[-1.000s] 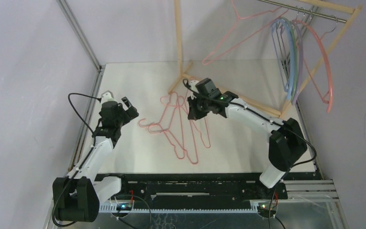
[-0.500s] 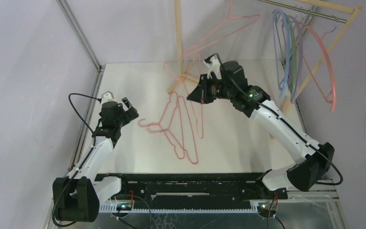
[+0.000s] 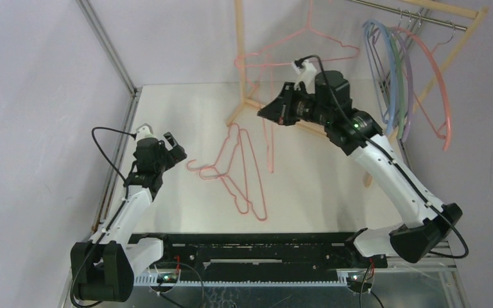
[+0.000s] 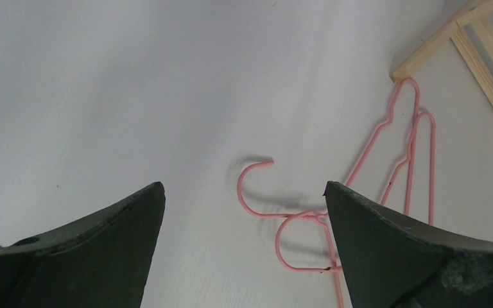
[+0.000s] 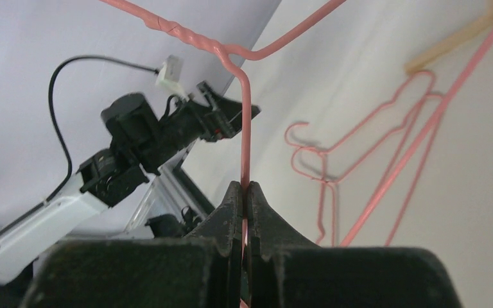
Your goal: Organize the hangers
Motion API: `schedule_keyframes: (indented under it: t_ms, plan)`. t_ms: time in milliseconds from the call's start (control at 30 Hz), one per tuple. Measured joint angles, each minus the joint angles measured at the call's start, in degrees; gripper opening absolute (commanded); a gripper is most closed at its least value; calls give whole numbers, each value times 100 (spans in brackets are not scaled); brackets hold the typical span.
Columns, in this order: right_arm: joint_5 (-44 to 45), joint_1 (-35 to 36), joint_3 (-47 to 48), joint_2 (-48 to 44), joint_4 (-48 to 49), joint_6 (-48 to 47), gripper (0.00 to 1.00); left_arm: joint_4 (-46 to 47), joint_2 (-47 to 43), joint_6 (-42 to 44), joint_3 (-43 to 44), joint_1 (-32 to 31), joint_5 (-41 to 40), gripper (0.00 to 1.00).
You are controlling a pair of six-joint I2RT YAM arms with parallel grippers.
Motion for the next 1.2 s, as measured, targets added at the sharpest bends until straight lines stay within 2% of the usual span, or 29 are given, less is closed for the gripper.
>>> schedule_keyframes:
  t_ms: [200,833,1200]
  plan:
    - [319,-332,-201,-490,-170,63,0,0,0,0,-2,0,4,100]
    - [1558,-175,-1231,-1683,-1016,101,0,87,173,-61,-2,4,57,99]
    - [2090,-282,-1182,-2155,-1012,101,0,297,494,-151,0,7,175,99]
